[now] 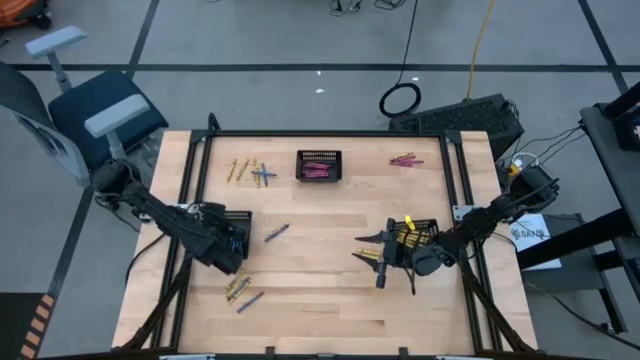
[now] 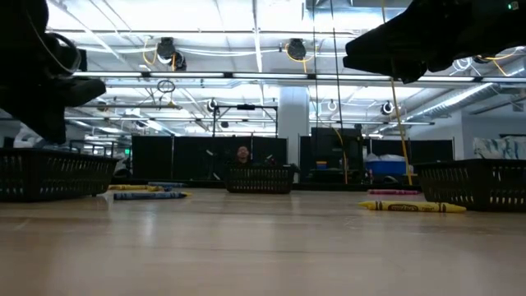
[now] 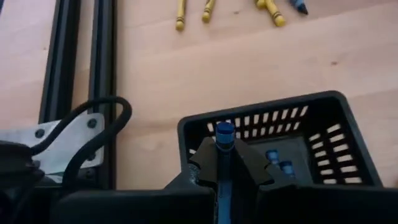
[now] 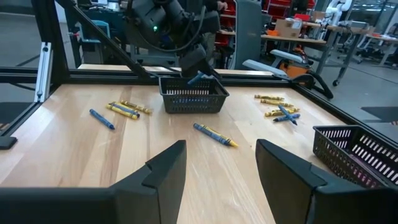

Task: Sort crayons
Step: Put the blue crayon into the bottom left black bin, then put the bottom red crayon into the top black bin

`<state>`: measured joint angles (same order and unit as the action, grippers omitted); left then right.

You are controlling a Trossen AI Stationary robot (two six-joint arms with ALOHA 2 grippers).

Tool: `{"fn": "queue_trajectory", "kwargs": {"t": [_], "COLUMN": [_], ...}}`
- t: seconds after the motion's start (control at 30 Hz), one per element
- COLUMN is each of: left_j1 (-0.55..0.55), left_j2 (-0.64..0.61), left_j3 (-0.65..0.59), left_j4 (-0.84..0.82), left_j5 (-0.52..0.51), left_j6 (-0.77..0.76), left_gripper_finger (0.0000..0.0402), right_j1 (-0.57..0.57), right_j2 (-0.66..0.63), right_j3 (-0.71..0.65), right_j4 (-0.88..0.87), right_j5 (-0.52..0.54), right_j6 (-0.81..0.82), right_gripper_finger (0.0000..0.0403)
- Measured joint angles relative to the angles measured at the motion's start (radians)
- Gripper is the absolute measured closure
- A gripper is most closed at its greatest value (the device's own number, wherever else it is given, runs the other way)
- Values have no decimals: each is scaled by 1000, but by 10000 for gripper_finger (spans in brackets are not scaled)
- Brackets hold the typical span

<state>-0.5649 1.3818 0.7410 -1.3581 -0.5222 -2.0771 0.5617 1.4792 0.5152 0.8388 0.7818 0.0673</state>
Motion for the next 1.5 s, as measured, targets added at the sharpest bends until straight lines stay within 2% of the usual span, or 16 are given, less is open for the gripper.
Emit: {"fn": "queue_trajectory", "kwargs": {"t": [0.13,0.3,0.5,0.6,0.83,1.07,1.2,1.4,1.5], "left_j1": [29,72,120,137,152,136,111,116,168], "left_j2": [0,0,0,0,0,-46,-107,-159,-160], "left_j3": [0,-17,-21,-21,-21,-19,17,66,68], "left_j4": [64,224,246,246,224,112,81,132,173], "left_j5": [3,12,75,114,119,100,1,-343,-438], "left_j6": [70,208,285,316,340,404,416,530,584], "left_gripper_finger": [386,386,382,360,287,268,267,267,267], "right_j1": [0,0,0,0,0,0,0,0,0], "right_j2": [0,0,0,0,0,0,0,0,0], "right_j3": [0,0,0,0,0,0,0,0,0], "right_j4": [1,0,-2,-2,-3,-7,-7,-6,-6], "right_j5": [0,0,0,0,0,0,0,0,0], "right_j6": [0,0,0,0,0,0,0,1,9], "right_gripper_finger": [222,222,222,222,222,222,222,222,222]}}
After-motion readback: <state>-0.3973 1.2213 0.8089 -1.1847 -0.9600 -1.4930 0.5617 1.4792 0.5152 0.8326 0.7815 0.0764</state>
